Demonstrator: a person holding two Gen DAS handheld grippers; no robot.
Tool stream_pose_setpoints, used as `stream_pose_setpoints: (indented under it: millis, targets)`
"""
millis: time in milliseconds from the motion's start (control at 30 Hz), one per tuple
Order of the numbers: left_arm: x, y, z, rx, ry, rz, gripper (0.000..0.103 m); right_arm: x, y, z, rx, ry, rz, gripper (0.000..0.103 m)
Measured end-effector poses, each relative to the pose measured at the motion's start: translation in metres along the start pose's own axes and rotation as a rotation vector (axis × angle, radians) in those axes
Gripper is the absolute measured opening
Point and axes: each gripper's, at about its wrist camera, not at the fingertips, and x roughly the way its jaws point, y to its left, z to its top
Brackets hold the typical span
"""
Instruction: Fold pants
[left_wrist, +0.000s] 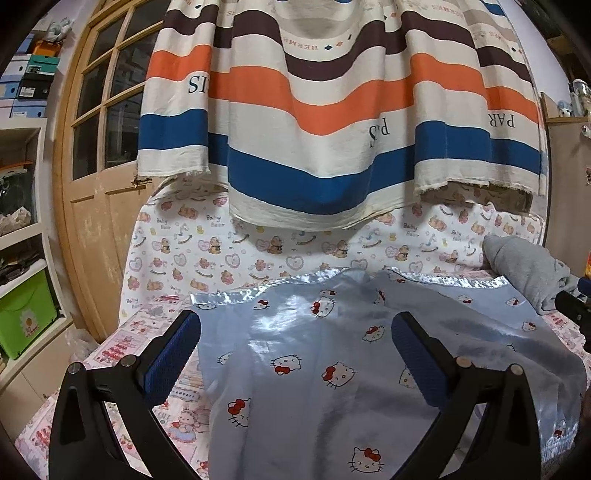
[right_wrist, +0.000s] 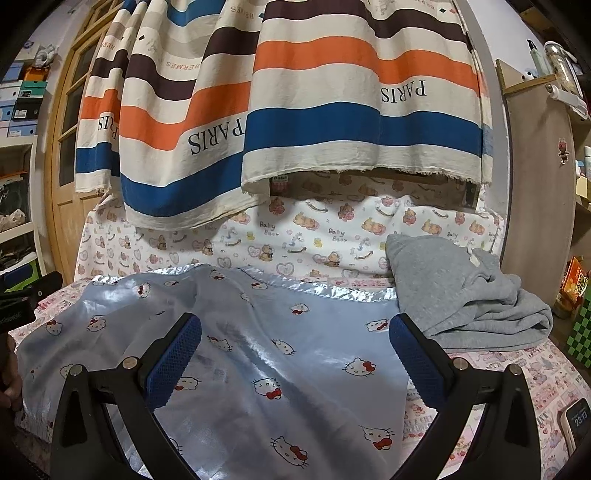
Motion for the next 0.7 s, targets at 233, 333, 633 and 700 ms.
stream_pose_setpoints:
  millis: [233,333,633,700]
  targets:
    - [-0.0026,-0.0037,0.0009,0.013,-0.012,0.001,0.103,0.0006,0.0021,0.0013,-0.012,0.017,0.016,0.102]
    - [-0.0025,-0.0036,0.0005,0.005,-0.010,0.001,0.103,-0.0015,0.0016,0.0013,-0.010,0.008,0.019,0.102]
    - [-0.0051,-0.0039,-0.0001,0.018,-0.018,-0.009,0.103,0.0027,-0.0017,0.0012,0.017,0.035,-0.010,0.102]
    - [-0.0045,-0.0045,0.0000,0.021,-0.014,-0.010,0.103,0.0062,-0.0019,0.0010,0.019,0.060,-0.017,0.102]
